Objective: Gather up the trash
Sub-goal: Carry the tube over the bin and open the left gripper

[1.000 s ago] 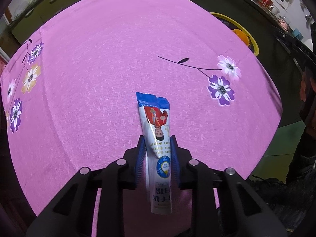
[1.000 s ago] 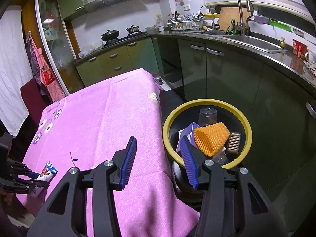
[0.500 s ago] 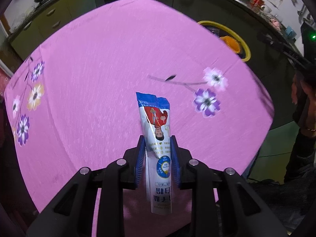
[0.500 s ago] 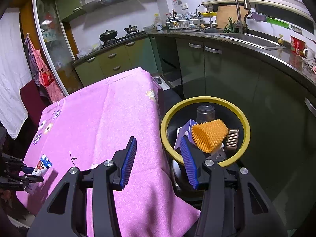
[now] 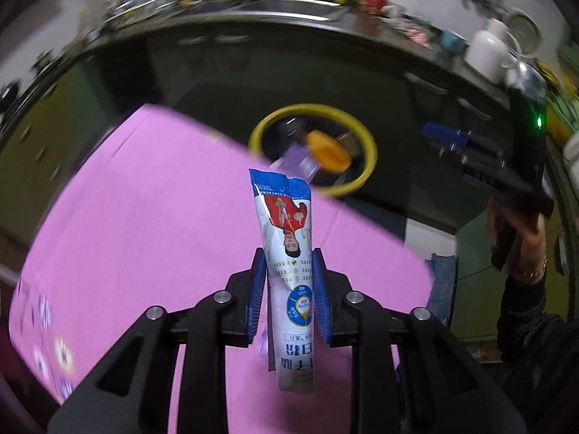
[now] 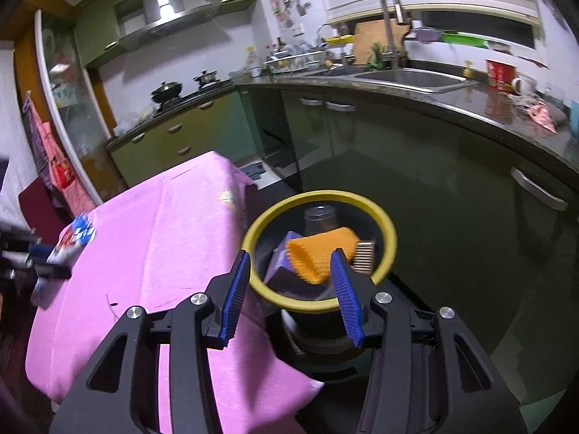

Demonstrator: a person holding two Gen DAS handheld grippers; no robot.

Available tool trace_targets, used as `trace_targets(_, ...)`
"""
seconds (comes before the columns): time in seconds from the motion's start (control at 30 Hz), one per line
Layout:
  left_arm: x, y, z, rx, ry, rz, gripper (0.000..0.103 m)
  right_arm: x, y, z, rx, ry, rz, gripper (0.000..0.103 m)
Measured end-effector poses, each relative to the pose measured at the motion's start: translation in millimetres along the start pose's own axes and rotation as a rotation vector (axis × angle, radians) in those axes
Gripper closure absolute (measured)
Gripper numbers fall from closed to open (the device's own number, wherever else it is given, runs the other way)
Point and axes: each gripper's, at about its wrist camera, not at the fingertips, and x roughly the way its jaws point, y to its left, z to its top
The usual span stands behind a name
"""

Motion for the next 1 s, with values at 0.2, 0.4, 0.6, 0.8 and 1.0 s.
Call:
trace_targets(0.2, 73.4, -29.8, 85.8, 0.081, 0.067, -0.100, 0.079, -7.4, -29.2, -3.0, 0.044, -0.006, -0.038, 0.053)
trace_targets(0.4, 157.4, -50.3, 145.7, 0.047, 0.179, -0.142, 0.079, -8.7, -53.8, -8.3, 0.089, 0.008, -0.066, 0.053)
trace_targets(0.6, 216.0, -56.7, 177.1, -0.027, 0.219, -0.116, 0.078, -8.6, -67.2, -13.2, 0.110, 0.020, -0.082, 0.053)
trace_targets(0.8, 248.4, -42.1, 184.5, -0.132, 0.232, -0.117, 0.036, -10.1, -65.4, -12.0, 0.103, 0.020, -0.083, 0.045)
trace_targets(1.0, 225.9, -27.3, 164.9, -0.183, 0.204, -0.144, 0.033, -11.1, -56.1, -7.0, 0.089, 0.020, -0.080, 0.043)
